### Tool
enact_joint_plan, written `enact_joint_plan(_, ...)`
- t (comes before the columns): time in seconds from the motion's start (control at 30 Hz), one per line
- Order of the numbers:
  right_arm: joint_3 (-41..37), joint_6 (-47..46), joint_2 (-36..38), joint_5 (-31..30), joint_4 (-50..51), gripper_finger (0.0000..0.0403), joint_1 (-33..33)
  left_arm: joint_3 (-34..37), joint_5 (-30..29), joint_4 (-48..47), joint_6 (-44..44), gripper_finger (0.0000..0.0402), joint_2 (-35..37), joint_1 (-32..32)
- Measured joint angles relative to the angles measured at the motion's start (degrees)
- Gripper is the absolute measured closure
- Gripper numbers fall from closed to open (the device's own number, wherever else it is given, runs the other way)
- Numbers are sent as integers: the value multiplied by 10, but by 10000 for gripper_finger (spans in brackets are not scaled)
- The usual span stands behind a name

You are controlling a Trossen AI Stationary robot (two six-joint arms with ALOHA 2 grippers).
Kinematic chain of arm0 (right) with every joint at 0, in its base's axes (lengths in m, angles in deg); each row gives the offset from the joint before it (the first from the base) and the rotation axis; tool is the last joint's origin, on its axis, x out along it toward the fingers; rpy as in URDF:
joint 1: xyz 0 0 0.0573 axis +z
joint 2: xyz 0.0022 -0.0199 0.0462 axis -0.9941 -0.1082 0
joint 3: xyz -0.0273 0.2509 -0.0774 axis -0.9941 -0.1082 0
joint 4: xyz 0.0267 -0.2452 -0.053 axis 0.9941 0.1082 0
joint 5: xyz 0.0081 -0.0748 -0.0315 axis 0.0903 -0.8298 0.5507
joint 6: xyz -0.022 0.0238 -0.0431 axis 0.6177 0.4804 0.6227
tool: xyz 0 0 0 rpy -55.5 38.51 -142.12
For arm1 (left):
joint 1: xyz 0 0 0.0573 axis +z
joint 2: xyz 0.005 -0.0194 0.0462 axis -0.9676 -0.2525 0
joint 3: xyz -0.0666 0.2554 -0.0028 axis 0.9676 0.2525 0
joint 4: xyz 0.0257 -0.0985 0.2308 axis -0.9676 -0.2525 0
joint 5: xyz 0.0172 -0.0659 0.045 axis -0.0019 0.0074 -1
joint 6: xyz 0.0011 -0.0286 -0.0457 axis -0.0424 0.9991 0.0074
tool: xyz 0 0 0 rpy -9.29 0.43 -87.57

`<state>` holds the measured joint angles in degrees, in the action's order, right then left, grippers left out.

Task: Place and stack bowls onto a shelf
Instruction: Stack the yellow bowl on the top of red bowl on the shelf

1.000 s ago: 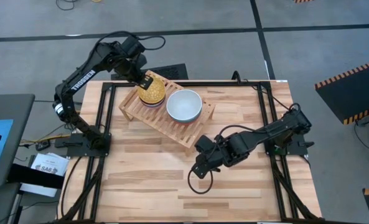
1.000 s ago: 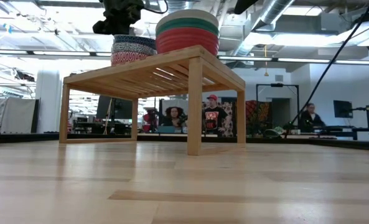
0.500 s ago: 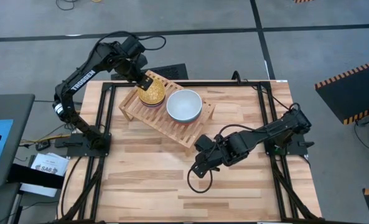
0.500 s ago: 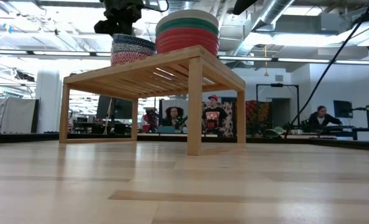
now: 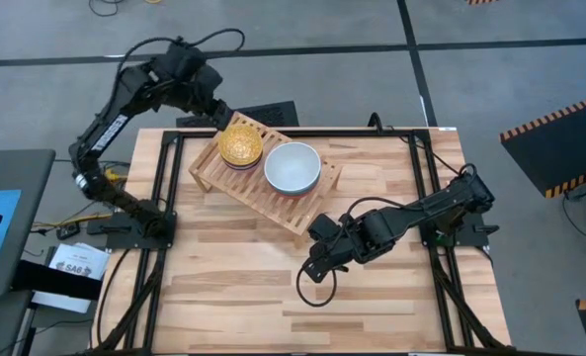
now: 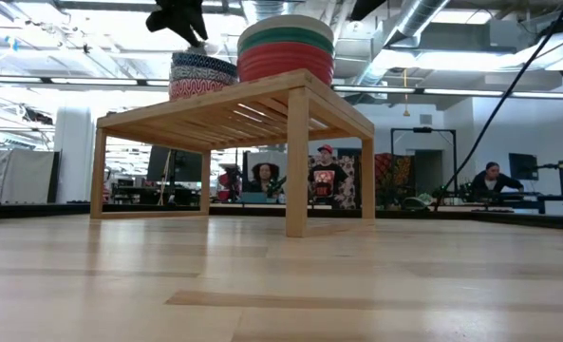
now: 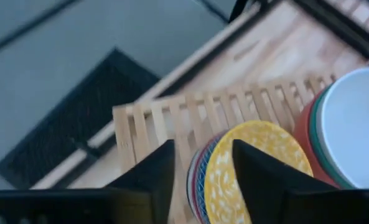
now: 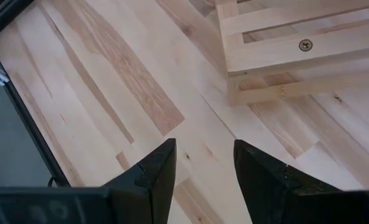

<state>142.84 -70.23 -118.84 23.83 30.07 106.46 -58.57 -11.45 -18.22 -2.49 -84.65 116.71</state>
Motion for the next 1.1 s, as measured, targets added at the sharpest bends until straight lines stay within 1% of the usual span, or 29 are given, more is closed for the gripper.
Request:
enact_joint_plan(0.1,0,0,0,0,0,217,0,109,1,105,5,314,61,-2)
enact_joint_plan(0.17,0,0,0,0,0,217,0,198,13,174,13,365,110,-2)
enact_joint_plan(0.2,0,0,0,0,0,217,0,242,22,210,18,383,134,-2)
enact_joint_plan(0.27,0,0,0,0,0,217,-1,325,40,295,26,393,183,-2)
enact_joint_plan(0.33,0,0,0,0,0,217,-3,393,45,377,30,399,224,-1)
enact_joint_plan(0.4,0,0,0,0,0,217,-7,448,48,452,34,400,257,-1)
enact_joint_plan(0.47,0,0,0,0,0,217,-12,489,51,491,30,401,277,-1)
enact_joint_plan(0.53,0,0,0,0,0,217,-15,518,51,514,27,401,285,2)
enact_joint_plan(0.63,0,0,0,0,0,217,-18,542,56,549,26,401,287,6)
enact_joint_plan(0.8,0,0,0,0,0,217,-19,552,53,588,20,401,287,7)
enact_joint_plan(0.9,0,0,0,0,0,217,-19,552,41,585,9,401,287,7)
enact_joint_plan(1.1,0,0,0,0,0,217,-21,552,39,564,-4,401,284,7)
